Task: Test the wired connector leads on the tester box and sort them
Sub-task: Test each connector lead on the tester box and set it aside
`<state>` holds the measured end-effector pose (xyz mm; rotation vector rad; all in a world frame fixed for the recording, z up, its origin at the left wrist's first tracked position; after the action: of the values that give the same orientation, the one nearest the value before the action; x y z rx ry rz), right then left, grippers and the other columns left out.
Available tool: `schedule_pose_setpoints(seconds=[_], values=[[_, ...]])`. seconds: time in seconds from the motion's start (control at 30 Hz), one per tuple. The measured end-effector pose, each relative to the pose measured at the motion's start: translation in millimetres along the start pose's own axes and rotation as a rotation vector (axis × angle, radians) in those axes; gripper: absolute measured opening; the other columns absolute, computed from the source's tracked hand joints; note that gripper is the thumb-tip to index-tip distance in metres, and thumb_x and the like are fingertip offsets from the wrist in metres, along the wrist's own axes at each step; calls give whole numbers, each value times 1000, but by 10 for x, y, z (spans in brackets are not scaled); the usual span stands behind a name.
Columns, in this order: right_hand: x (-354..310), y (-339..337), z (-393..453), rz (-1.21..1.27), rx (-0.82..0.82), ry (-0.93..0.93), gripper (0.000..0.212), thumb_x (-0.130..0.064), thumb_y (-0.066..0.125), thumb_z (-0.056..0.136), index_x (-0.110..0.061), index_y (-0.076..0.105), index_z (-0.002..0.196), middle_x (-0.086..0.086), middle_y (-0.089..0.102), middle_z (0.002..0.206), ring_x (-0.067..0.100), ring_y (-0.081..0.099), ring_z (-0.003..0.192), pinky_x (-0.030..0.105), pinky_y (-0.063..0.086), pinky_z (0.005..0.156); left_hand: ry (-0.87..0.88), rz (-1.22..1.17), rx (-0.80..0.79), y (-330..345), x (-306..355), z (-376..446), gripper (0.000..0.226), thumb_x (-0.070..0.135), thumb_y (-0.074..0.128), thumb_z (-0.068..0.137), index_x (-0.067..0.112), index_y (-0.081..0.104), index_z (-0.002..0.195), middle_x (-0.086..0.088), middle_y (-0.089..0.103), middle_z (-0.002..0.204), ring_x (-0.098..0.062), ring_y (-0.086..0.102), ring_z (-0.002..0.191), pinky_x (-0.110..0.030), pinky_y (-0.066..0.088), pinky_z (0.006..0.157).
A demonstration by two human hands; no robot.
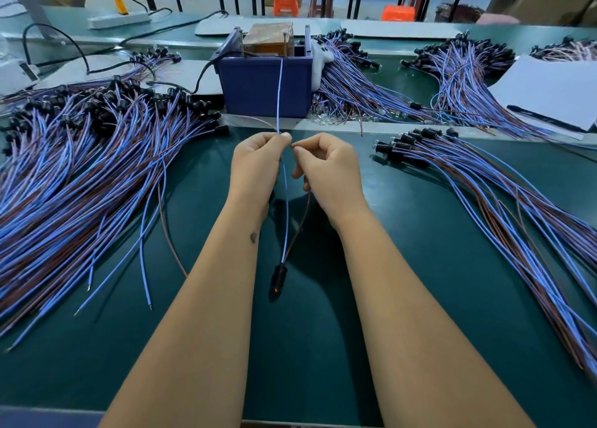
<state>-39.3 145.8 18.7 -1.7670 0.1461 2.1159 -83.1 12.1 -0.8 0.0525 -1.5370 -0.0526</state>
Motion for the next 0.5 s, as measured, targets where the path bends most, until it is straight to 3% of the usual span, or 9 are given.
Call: schedule_pose_setpoints(seconds=[0.2,0.3,0.43,0.5], values=[[14,165,-17,-207,-113,-29,15,-21,67,88,-15,72,76,-14,58,52,1,50,54,21,40,59,19,-90,107,-119,24,-7,21,19,64,92,19,60,72,8,43,49,-7,37,41,-17,34,43],[13,198,-22,-213,-144,-31,16,-23,68,88,-14,75,77,-11,61,58,3,50,57,23,42,59,54,-189,172,-207,76,-21,20,16,64,94,17,59,75,9,45,50,-5,41,44,-18,39,47],[31,167,-27,-155,-176,17,19,-24,68,87,-12,75,73,-14,54,50,-2,45,50,11,38,51,90,-281,204,-274,142,-50,20,13,66,93,21,61,75,12,52,54,-3,48,51,-19,40,55],[35,186,-32,-156,-215,26,16,-22,70,86,-14,74,73,-14,60,56,-3,50,55,11,41,56,77,-323,213,-294,143,-61,20,16,66,93,25,62,75,14,56,59,-2,53,56,-18,40,58]])
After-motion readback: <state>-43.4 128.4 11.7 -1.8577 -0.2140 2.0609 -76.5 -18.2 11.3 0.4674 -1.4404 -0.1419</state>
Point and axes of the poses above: each hand's wrist, its own z-axis towards the middle knuckle, its own y-axis out of the palm, x = y × z, the point moved 10 cm from there along z, towards the middle knuckle
